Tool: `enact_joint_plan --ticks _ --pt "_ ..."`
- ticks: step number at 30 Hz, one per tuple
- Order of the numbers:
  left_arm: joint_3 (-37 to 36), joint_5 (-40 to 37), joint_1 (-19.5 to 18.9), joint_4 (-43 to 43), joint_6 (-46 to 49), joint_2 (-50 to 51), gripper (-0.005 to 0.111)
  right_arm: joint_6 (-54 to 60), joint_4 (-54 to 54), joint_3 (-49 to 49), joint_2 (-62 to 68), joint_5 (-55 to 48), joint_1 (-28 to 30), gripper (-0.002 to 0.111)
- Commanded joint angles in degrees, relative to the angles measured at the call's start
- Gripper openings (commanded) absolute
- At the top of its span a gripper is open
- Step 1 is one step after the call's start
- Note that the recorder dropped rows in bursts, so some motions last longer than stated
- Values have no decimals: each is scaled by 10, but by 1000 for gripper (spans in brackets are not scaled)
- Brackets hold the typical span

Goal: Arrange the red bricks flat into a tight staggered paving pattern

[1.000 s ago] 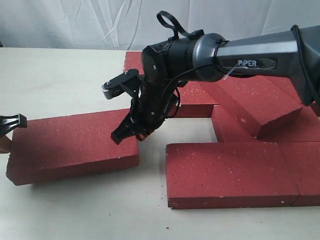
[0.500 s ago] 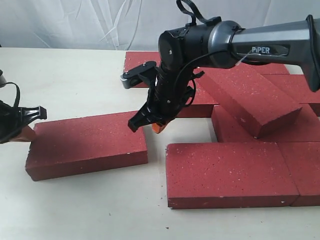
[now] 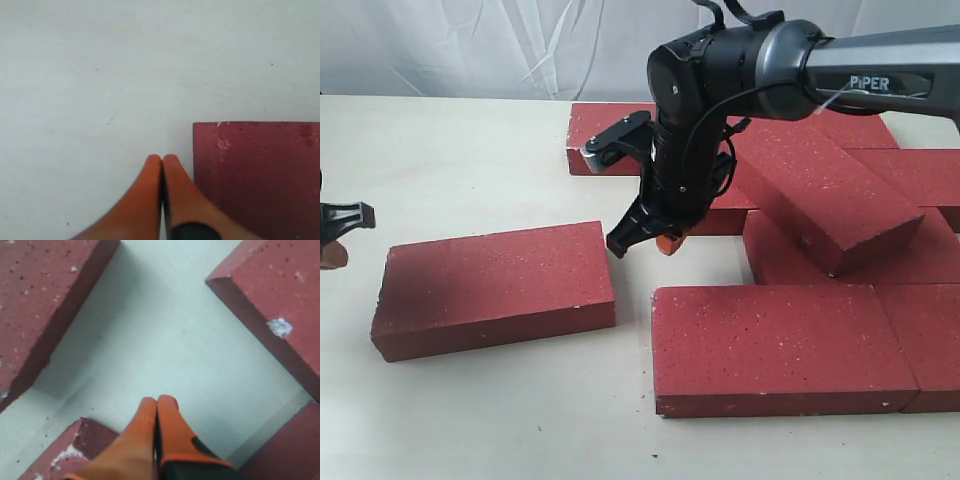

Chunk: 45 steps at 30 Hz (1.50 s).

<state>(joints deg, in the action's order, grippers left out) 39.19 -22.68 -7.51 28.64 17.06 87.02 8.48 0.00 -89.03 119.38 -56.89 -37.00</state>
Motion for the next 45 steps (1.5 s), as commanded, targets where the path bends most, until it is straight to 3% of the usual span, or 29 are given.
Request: enact_joint_plan --ticks 1,6,13,25,31,34,38,45 --pt "-20 21 -3 7 -5 24 0 -2 8 -4 -13 -4 3 -1" --pt "-22 26 6 31 -4 26 0 -2 61 -4 5 5 3 -1" --pt "-22 87 81 37 2 50 0 -2 64 -4 10 22 3 -1" --pt "0 110 96 54 -3 89 0 -20 6 -4 9 -20 3 -1" --pt "24 137 157 54 -3 100 0 8 46 -4 -32 -28 -13 -1" --pt "26 138 157 54 -3 100 0 18 72 -4 -37 -35 -25 -1" --pt "26 136 157 47 -3 100 0 146 152 1 -37 -63 -59 -1" --pt "26 123 155 21 -4 100 0 159 153 1 -7 -103 -93 -1"
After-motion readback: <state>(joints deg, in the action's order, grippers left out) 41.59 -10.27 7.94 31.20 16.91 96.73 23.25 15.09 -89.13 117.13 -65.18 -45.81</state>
